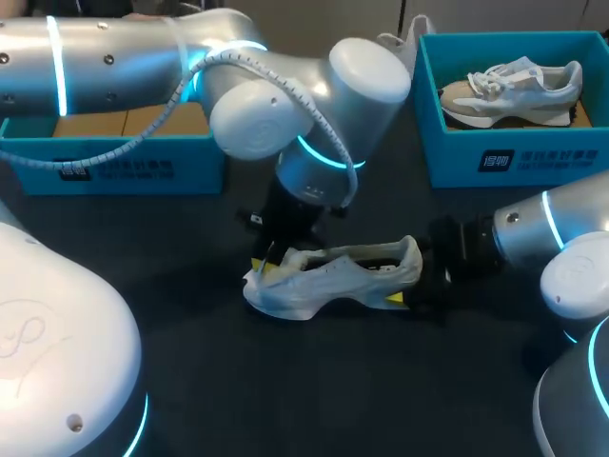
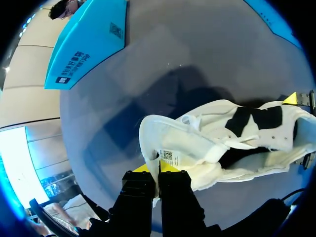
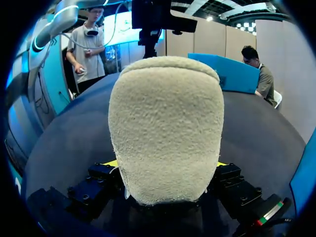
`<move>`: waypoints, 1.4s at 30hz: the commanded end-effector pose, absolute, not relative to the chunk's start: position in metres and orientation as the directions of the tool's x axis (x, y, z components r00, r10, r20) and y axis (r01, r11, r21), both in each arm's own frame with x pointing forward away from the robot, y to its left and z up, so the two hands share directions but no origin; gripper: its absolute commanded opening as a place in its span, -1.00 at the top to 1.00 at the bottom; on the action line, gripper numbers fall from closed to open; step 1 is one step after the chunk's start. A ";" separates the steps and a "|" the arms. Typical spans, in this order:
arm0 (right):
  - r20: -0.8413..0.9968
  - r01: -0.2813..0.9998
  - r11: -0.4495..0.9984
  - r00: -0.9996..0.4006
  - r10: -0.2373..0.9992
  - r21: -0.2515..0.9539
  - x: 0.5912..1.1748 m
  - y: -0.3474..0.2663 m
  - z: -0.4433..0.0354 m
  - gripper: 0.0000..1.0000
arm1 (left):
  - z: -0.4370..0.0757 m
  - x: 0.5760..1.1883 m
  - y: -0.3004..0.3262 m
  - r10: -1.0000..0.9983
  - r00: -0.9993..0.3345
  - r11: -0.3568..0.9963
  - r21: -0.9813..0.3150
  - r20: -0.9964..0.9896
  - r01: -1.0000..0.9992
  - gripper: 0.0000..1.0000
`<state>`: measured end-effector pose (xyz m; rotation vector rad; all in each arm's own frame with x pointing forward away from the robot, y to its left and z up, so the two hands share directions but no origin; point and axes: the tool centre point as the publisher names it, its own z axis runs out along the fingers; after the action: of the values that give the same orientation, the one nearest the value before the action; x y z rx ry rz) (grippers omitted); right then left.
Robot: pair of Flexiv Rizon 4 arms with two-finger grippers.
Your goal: Take the shoe out of the shoebox, open the shoe tongue, remove and reinsert the insole, then place the shoe into the shoebox
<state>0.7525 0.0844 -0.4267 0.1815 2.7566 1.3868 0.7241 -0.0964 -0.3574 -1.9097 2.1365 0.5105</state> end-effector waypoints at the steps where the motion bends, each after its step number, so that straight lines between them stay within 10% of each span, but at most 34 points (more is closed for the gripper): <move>1: 0.008 0.085 0.597 -0.991 0.130 0.798 0.754 0.085 -0.432 1.00 | -0.366 0.724 -0.086 -0.907 -0.121 0.086 0.104 -0.404 -0.991 1.00; 4: 0.008 0.085 0.597 -0.991 0.130 0.798 0.754 0.085 -0.432 1.00 | -0.367 0.724 -0.082 -0.905 -0.114 0.083 0.093 -0.410 -0.992 0.45; 9: 0.008 0.085 0.597 -0.991 0.130 0.798 0.754 0.085 -0.432 1.00 | -0.367 0.725 -0.076 -0.903 -0.107 0.078 0.088 -0.415 -0.993 0.17; 25: 0.008 0.085 0.597 -0.991 0.130 0.798 0.754 0.085 -0.432 1.00 | -0.353 0.728 -0.063 -0.913 -0.122 0.103 0.070 -0.389 -0.992 0.04; 32: 0.008 0.085 0.597 -0.991 0.130 0.798 0.754 0.085 -0.432 1.00 | -0.337 0.734 -0.069 -0.925 -0.138 0.132 0.043 -0.354 -0.990 -0.91; 42: 0.008 0.085 0.597 -0.991 0.130 0.798 0.754 0.085 -0.432 1.00 | -0.309 0.748 -0.084 -0.934 -0.188 0.202 -0.015 -0.303 -0.979 -1.00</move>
<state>0.7525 0.0841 -0.4277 0.1840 2.7580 1.3834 0.7498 -0.0870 -0.3235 -1.8411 2.2262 0.3176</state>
